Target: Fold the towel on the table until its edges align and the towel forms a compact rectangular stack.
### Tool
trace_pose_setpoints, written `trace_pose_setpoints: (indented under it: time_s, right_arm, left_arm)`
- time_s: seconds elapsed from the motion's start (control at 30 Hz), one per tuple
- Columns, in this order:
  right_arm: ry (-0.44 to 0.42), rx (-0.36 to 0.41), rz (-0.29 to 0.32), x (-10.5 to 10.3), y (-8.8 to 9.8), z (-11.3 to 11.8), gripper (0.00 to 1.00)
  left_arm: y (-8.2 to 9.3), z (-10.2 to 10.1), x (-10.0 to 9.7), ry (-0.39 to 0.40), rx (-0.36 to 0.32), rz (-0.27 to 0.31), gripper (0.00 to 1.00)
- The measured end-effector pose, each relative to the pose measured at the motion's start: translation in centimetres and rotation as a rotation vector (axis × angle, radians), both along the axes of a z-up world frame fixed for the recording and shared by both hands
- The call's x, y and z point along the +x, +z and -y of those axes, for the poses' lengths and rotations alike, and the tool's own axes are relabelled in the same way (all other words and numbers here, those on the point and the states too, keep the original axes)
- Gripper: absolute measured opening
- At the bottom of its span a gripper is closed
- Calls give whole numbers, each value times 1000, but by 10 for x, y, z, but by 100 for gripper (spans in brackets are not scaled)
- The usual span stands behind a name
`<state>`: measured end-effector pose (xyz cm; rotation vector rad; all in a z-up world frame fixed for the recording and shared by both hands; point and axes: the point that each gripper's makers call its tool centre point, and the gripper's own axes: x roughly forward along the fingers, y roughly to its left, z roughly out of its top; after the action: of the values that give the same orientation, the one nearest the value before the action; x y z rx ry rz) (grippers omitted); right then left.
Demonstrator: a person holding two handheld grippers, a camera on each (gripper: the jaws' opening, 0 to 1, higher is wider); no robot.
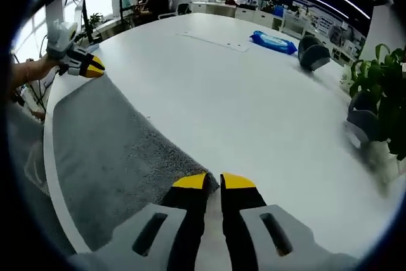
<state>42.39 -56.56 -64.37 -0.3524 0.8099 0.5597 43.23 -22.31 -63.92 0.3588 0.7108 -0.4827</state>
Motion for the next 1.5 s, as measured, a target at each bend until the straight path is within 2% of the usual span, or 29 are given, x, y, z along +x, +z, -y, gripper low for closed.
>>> trace_pose_setpoints:
  time_s: [0.07,0.1,0.17,0.23,0.27,0.37,0.47,0.57,0.67,0.73,0.77,0.8,0.87,0.93,0.97,1.07,1.13,1.17,1.2,1.23,1.4,1.5]
  right_arm:
    - [-21,-15,22,0,5,7,6]
    - [-25,-36,85,5,14,12,2]
    - [-41,-2,105,3,23,14,0]
    - [-31,43,112,2,29,10,0]
    - [-31,40,116,0,32,11,0]
    - [-3,40,136,0,37,4,0]
    - [15,87,130,0,43,-8,0]
    - [111,156,115,-5,47,-38,0]
    - [244,177,73,-18,41,-68,0]
    - [312,179,57,-25,37,-86,0]
    - [317,183,53,-26,36,-89,0]
    - [355,213,17,-32,32,-104,0]
    - [396,210,-24,-38,25,-116,0]
    - [441,184,-24,-40,20,-126,0]
    - [472,159,-28,-43,15,-133,0]
    - [520,140,-42,-50,6,-146,0]
    - [542,48,-56,-52,-9,-141,0]
    - [576,5,-26,-51,-13,-139,0]
    - [590,27,13,-50,-10,-144,0]
    - [563,41,-10,-52,-9,-141,0]
    - [512,89,-13,-51,-9,-135,0]
    - [507,90,-11,-51,-9,-135,0]
  left_arm:
    - [6,-3,-1,23,12,21,15]
    - [9,-4,-1,30,21,33,15]
    - [19,3,-6,19,35,53,15]
    - [30,25,-13,-52,23,81,15]
    - [34,40,-19,-106,26,89,15]
    - [39,82,-38,-227,12,80,14]
    - [42,127,-60,-337,-31,59,9]
    - [37,171,-89,-488,-30,26,1]
    - [28,202,-116,-571,-58,-32,0]
    - [21,216,-129,-624,-41,-40,0]
    - [18,220,-134,-645,-25,-40,0]
    - [14,227,-141,-669,-14,-44,0]
    - [8,233,-148,-694,8,-46,0]
    - [2,234,-153,-709,51,-48,0]
    - [0,235,-155,-729,91,-22,0]
    - [-7,232,-159,-773,172,4,0]
    - [-10,232,-162,-802,195,29,0]
    - [-9,232,-163,-812,205,43,0]
    - [-10,231,-163,-822,222,49,0]
    - [-10,231,-163,-833,235,54,0]
    - [-11,232,-165,-911,315,97,0]
    - [-12,231,-167,-934,356,110,0]
